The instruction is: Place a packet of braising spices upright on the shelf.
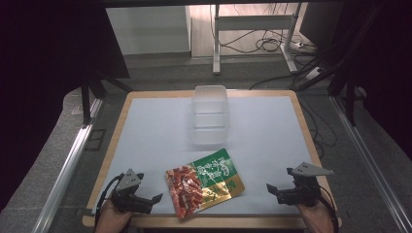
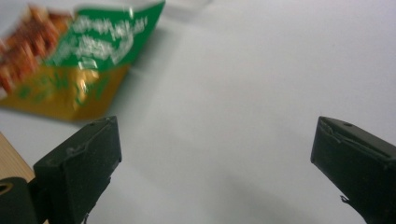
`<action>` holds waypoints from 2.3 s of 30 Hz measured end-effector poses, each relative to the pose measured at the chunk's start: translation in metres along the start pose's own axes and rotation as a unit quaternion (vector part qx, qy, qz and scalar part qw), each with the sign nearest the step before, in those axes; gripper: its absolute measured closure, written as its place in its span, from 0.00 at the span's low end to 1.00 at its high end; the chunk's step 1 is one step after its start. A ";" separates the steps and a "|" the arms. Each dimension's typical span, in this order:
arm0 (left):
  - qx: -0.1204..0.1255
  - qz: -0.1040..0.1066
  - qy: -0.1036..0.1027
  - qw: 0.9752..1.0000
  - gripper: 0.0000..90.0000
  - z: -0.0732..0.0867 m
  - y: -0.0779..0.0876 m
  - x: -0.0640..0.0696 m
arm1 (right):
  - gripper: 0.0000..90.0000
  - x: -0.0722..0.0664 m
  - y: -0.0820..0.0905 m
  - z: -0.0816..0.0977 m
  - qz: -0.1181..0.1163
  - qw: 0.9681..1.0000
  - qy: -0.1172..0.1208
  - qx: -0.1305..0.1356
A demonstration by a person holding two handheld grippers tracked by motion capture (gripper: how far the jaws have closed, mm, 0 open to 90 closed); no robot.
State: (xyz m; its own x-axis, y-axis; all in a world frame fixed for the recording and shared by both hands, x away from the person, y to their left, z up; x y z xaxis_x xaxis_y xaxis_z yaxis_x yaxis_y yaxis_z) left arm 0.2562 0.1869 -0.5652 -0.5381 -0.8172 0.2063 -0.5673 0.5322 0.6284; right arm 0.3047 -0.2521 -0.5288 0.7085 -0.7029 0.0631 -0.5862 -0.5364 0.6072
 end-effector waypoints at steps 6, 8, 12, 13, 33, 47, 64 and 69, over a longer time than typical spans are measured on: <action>0.006 -0.021 -0.014 1.000 0.00 0.000 0.001 -0.003 | 0.00 0.003 -0.001 0.003 0.048 0.999 0.011 0.003; 0.002 -0.023 -0.018 1.000 0.00 0.001 0.000 -0.002 | 0.00 0.003 -0.002 0.004 0.044 0.999 0.007 0.005; -0.003 -0.027 -0.024 0.999 0.00 0.001 -0.001 -0.001 | 0.00 0.008 -0.004 0.008 0.036 0.999 -0.010 0.005; -0.003 -0.027 -0.024 0.999 0.00 0.001 -0.001 -0.001 | 0.00 0.008 -0.004 0.008 0.036 0.999 -0.010 0.005; -0.007 -0.027 -0.027 0.999 0.00 0.001 -0.002 -0.001 | 0.00 0.006 -0.007 0.005 0.029 1.000 -0.003 0.007; -0.008 -0.028 -0.027 0.999 0.00 0.001 -0.002 -0.001 | 0.00 0.000 -0.012 -0.003 0.031 0.999 0.008 0.016; -0.012 -0.031 -0.032 0.999 0.01 0.002 -0.003 0.000 | 0.00 -0.010 -0.031 -0.019 0.005 0.999 0.030 0.030; -0.013 -0.032 -0.034 0.999 0.01 0.002 -0.003 0.000 | 0.00 -0.014 -0.038 -0.024 -0.009 0.999 0.031 0.035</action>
State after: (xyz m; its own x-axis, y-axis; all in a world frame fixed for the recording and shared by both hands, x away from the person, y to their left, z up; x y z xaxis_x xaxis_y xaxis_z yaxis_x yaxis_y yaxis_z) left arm 0.2570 0.1856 -0.5688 -0.5428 -0.8320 0.1148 -0.5855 0.4729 0.6585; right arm 0.3263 -0.2109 -0.5338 0.7411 -0.6636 0.1017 -0.5971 -0.5823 0.5517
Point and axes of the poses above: each handheld gripper's, and its own axes: y roughly backward along the jaws, z roughly out of its underside, x roughly to its right, the point moved 7 cm from there along -y, roughly forward along the jaws, and after that the axes turned 10 degrees about y, right-handed, at the moved point
